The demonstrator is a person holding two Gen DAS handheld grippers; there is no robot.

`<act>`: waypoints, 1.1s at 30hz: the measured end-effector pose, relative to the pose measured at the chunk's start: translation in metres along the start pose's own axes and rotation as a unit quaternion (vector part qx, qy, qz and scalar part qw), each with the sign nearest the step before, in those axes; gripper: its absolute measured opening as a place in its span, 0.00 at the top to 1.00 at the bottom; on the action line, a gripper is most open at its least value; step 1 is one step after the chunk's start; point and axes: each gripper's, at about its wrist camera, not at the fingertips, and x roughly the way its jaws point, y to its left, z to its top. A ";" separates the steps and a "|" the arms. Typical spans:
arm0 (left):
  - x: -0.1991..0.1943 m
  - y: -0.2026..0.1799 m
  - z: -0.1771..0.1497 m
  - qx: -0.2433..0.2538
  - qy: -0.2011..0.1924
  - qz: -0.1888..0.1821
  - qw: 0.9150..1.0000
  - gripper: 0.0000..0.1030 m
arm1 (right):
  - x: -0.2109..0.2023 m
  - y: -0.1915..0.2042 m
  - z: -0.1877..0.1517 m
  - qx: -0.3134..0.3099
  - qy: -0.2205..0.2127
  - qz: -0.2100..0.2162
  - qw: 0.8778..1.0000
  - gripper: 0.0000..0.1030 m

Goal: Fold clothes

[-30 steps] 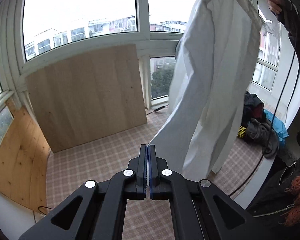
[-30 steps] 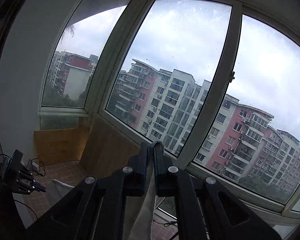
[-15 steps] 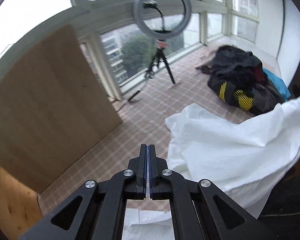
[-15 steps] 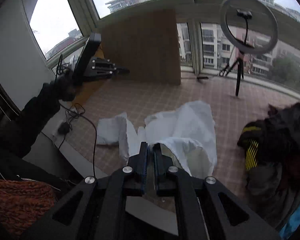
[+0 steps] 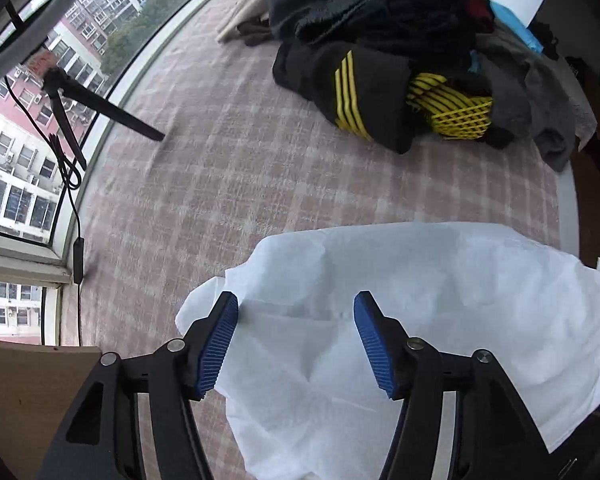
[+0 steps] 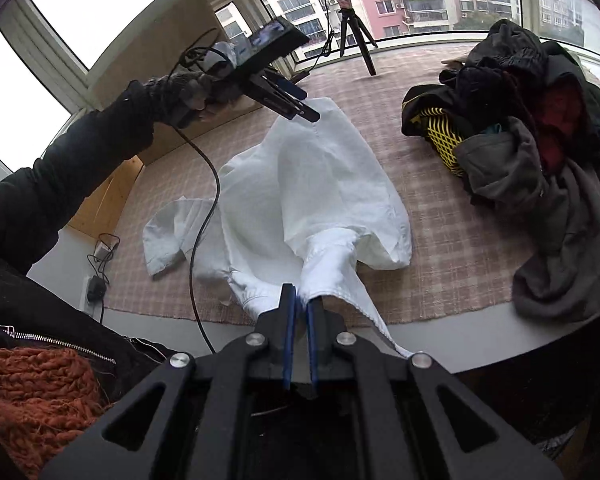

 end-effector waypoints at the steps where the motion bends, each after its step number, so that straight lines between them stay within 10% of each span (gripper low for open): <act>1: 0.009 0.003 0.000 -0.005 0.011 -0.006 1.000 0.44 | 0.000 0.001 0.000 -0.002 -0.001 -0.001 1.000 0.94; 3: 0.016 0.007 -0.005 -0.016 0.016 -0.026 0.999 0.60 | 0.000 0.002 0.001 -0.005 -0.003 -0.003 1.000 0.94; 4: 0.011 0.008 -0.013 -0.018 0.007 -0.026 0.999 0.93 | 0.002 0.001 0.003 -0.008 -0.002 -0.004 1.000 0.94; 5: 0.007 0.009 -0.020 -0.021 -0.003 -0.027 0.999 0.98 | 0.003 0.000 0.007 -0.010 0.000 -0.007 1.000 0.94; 12: -0.062 0.059 -0.104 -0.125 -0.092 -0.017 0.988 0.99 | 0.011 0.001 0.050 -0.061 0.004 -0.026 0.998 0.94; 18: -0.135 0.083 -0.283 -0.321 -0.147 0.058 0.934 0.99 | 0.020 0.035 0.099 -0.150 -0.001 -0.016 0.989 0.94; 25: -0.036 0.038 -0.413 -0.424 0.051 -0.003 0.904 0.90 | 0.079 0.057 0.101 -0.197 0.079 -0.001 0.977 0.94; 30: -0.070 0.043 -0.405 -0.412 -0.014 -0.004 0.911 0.86 | 0.090 0.059 0.099 -0.207 0.090 -0.006 0.974 0.94; 33: -0.092 0.059 -0.371 -0.372 -0.051 0.007 0.927 0.63 | 0.091 0.057 0.098 -0.200 0.095 0.000 0.975 0.94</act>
